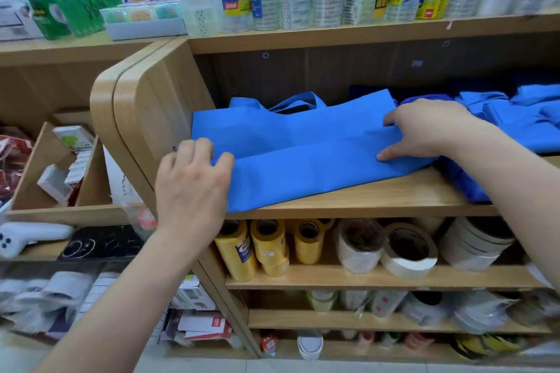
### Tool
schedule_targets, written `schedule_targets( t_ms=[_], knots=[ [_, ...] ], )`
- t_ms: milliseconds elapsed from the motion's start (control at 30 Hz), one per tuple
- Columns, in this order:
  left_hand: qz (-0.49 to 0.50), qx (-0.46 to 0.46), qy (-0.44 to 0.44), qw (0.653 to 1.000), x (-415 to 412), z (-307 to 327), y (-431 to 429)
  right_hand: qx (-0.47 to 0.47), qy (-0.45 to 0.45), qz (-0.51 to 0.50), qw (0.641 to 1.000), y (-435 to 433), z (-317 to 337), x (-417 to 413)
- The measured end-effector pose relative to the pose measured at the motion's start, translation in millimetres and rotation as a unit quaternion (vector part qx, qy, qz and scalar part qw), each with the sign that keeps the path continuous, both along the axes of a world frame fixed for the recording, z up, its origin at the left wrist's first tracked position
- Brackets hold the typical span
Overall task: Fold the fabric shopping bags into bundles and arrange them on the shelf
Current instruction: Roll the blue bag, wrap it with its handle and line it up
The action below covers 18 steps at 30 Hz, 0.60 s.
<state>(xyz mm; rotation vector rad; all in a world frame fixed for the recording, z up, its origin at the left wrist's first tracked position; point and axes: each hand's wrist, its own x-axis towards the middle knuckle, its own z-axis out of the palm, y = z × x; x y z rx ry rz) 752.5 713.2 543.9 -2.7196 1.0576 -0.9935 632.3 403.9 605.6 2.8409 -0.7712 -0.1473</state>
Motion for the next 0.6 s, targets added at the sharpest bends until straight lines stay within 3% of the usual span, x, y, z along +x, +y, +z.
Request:
schedule_targets(
  t_ms=[67,167,267,433,600],
  knots=[
    [-0.073,0.051,0.059,0.994,2,1,-8,-0.032,0.011,0.009,0.999,4,-1,5],
    [-0.096,0.15,0.274,0.945,5,-4,-12,-0.081,0.027,0.034,0.996,8,-10,10],
    [-0.076,0.216,0.256,0.939,9,-17,-9,-0.07,0.025,0.091,0.993,13,-17,10],
    [-0.081,0.228,0.251,0.937,3,1,-9,0.159,0.104,0.118,0.975,33,-20,-3],
    [-0.077,0.214,0.305,0.925,-9,35,-3,0.197,0.078,0.135,0.968,39,-13,-8]
  ],
)
